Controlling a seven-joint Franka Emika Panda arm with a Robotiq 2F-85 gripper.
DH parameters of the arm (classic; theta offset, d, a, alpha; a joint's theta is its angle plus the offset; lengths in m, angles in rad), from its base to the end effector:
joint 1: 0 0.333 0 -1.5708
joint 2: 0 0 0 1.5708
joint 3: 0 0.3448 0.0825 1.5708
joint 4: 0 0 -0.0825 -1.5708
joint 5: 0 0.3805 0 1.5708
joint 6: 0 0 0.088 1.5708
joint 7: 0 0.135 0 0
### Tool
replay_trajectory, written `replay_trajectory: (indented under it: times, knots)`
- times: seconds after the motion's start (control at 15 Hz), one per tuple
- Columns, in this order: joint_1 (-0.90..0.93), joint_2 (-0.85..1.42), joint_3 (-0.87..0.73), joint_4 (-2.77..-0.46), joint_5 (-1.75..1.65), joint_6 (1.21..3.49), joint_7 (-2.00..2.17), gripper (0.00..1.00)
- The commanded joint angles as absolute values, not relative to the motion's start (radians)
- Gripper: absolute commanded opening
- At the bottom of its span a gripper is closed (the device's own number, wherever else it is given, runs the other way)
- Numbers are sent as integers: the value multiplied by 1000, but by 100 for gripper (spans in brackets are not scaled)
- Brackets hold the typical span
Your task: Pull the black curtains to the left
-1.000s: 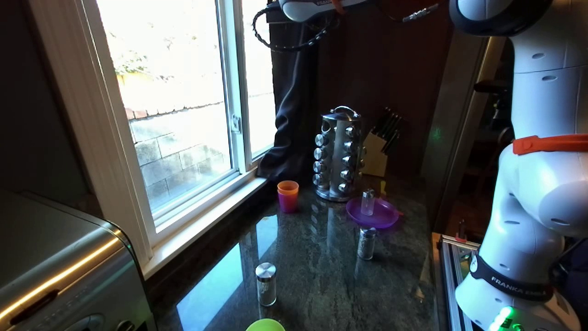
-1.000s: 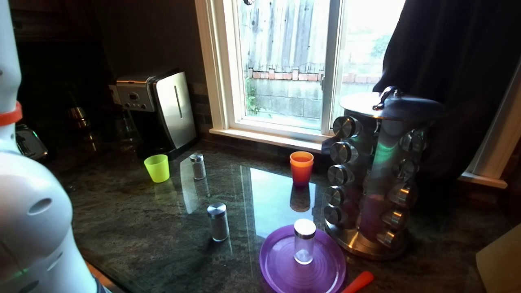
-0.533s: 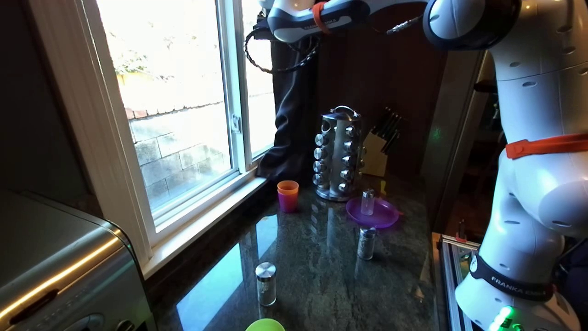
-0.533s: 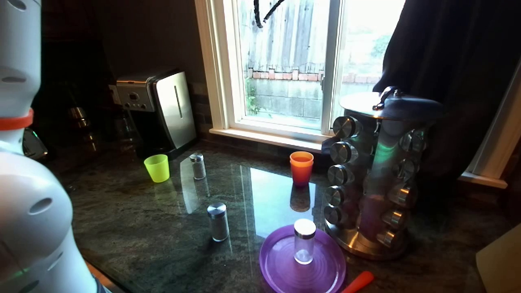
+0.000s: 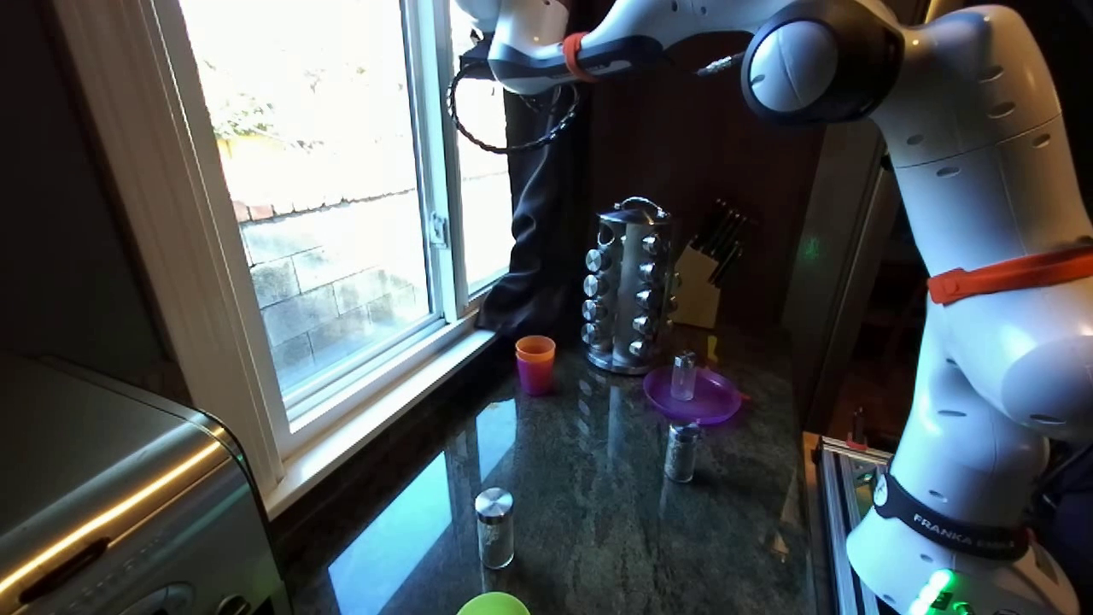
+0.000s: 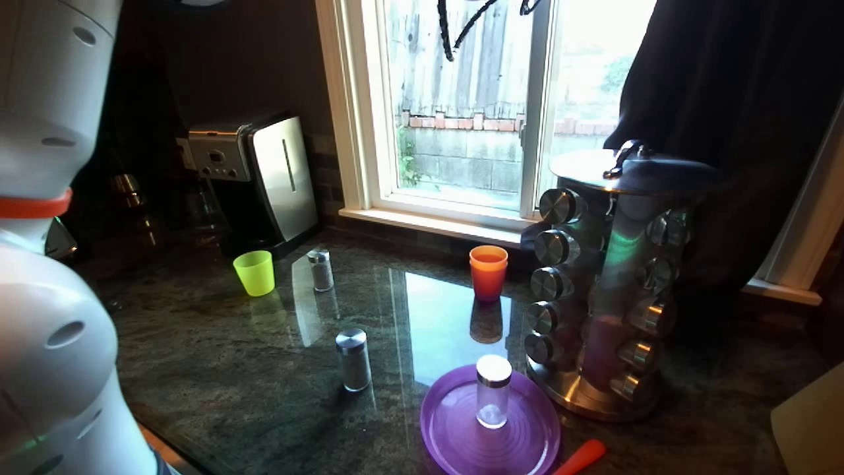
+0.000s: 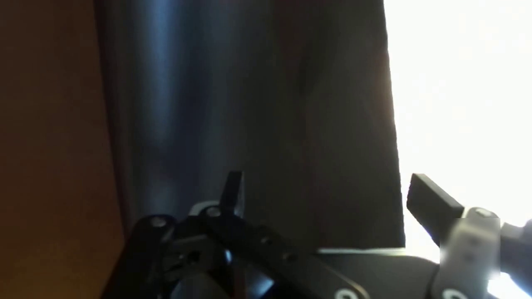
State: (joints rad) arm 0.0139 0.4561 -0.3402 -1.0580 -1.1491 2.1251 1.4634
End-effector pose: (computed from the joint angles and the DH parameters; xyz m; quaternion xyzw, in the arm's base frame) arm 0.7063 -0.2208 0.7126 0.5958 -0.4888 0.5330 0.3494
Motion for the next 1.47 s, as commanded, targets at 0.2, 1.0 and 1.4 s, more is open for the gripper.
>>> replay_trajectory:
  times: [0.2,1.0,1.4]
  knots:
    - [8,547,-389,-954,-1186,2101,1521,100]
    - [-2,592,-480,-928,-1271,2110,1564,100]
    - [-2,615,-522,-917,-1270,2069,1566,100]
